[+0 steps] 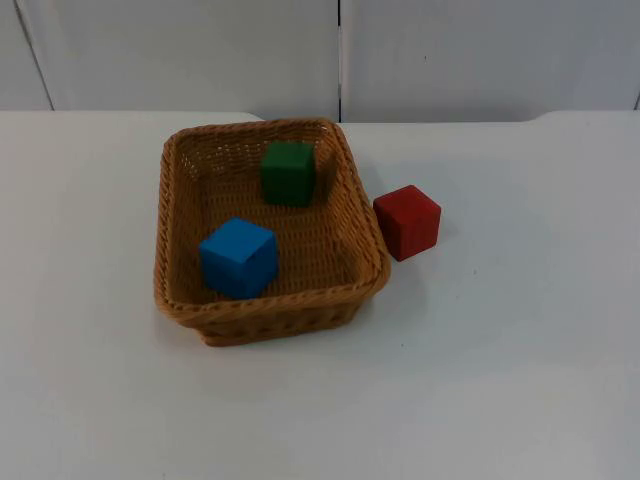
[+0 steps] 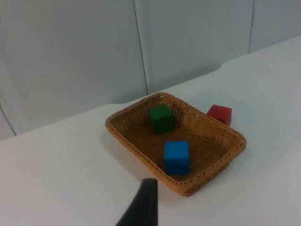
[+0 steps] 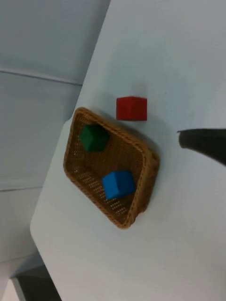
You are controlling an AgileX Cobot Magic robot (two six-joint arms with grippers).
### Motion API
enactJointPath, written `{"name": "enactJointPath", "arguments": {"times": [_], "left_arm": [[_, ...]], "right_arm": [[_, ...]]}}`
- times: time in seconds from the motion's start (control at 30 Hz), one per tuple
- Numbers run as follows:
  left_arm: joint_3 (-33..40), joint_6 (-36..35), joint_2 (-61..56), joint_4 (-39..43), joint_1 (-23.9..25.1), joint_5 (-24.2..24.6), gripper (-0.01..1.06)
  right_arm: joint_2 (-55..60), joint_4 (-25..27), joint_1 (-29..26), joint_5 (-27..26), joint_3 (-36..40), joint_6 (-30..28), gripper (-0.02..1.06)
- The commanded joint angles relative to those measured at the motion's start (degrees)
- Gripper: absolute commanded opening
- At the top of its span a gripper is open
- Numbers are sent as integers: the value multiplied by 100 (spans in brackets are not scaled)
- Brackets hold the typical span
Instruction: Pick up one cube with each hand and place exactly two cubes into the same basket, leaving the remaining cube outside.
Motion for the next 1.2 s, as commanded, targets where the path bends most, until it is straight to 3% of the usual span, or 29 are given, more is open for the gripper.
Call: {"name": "enactJointPath", "arguments": {"times": [0.0, 0.13, 0.4, 0.57, 1.17], "left_arm": [[21, -83, -26, 72, -27, 141, 88], [218, -110, -26, 78, -27, 233, 88], [1254, -179, -26, -43, -27, -166, 88], [1312, -220, -26, -3, -27, -182, 88], [1437, -514, -26, 323, -27, -235, 88]], "right_arm": [[-196, -135, -9, 215, 0, 116, 73], [-627, -260, -9, 445, 52, 252, 73], [-1045, -222, 2, 954, 586, 370, 73], [-1045, -286, -9, 973, 927, 388, 73], [-1045, -380, -9, 973, 915, 480, 73]]}}
